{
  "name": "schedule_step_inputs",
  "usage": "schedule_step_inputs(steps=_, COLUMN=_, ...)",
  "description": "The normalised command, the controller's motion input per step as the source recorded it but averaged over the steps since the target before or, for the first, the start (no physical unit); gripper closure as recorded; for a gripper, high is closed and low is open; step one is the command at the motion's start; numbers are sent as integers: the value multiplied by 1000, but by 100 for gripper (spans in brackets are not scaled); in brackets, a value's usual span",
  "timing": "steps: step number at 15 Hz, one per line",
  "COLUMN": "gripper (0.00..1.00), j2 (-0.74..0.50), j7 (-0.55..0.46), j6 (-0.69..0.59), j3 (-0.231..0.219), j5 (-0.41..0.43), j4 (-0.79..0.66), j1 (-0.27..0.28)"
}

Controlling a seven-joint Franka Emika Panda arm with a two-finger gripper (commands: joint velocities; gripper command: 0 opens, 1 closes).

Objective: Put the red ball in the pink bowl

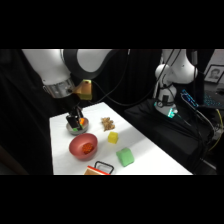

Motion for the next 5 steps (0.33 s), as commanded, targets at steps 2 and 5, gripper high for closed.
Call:
schedule_step_inputs(steps=2, gripper=0, j2=-133, j7=-115, j6=-233, j3=-17, j5=-103, j4=169, j1=-44)
schedule_step_inputs(steps=5, gripper=0, j2=-124, j7=-205, j6=-196, j3=-9, j5=-84, j4=152, j1=-87)
